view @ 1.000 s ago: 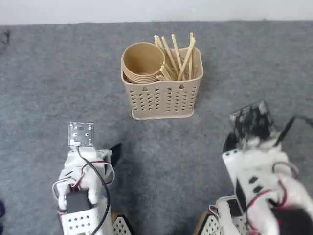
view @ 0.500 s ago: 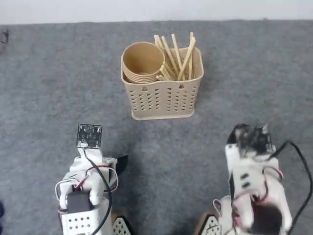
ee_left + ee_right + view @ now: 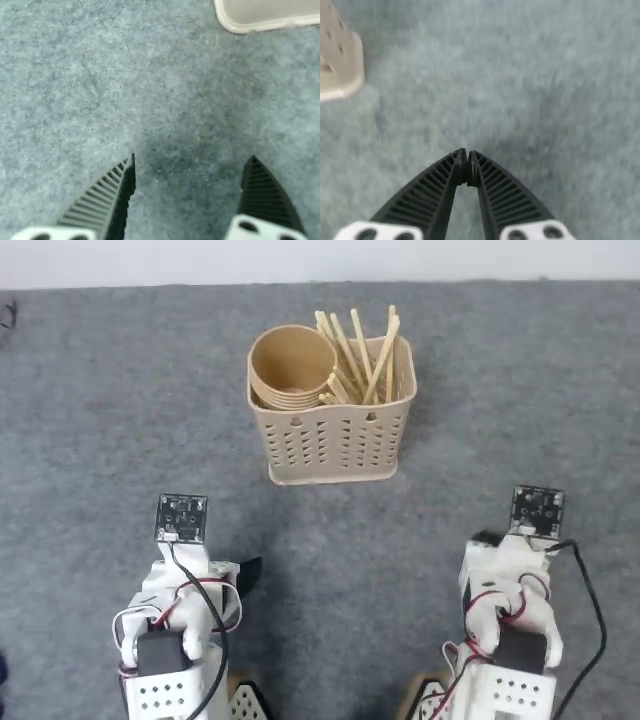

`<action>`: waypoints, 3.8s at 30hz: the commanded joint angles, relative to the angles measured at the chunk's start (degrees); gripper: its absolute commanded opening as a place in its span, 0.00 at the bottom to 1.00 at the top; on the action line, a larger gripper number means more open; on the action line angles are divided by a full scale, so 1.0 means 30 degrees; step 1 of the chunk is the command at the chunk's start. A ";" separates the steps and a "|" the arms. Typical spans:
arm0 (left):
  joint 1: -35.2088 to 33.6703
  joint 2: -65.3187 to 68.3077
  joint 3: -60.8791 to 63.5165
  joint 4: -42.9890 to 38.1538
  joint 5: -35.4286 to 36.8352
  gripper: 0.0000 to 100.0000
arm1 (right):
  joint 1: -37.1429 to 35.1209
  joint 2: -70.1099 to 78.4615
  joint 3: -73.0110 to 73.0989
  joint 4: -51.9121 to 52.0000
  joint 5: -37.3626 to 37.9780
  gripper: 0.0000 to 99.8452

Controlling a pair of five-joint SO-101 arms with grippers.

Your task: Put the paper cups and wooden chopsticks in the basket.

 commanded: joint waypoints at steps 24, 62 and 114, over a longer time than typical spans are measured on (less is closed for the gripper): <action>-0.1289 -0.0117 -0.0190 -0.0059 0.2051 0.27 | -0.0747 -0.0161 0.0938 0.3766 -0.0117 0.02; -0.1553 -0.0147 -0.0190 -0.0117 -0.0645 0.01 | -0.4498 -0.0132 0.0938 0.3766 -0.0117 0.01; -0.1582 -0.0147 -0.0190 -0.0117 -0.0645 0.01 | -0.2593 -0.0161 0.0938 0.3766 -0.0117 0.01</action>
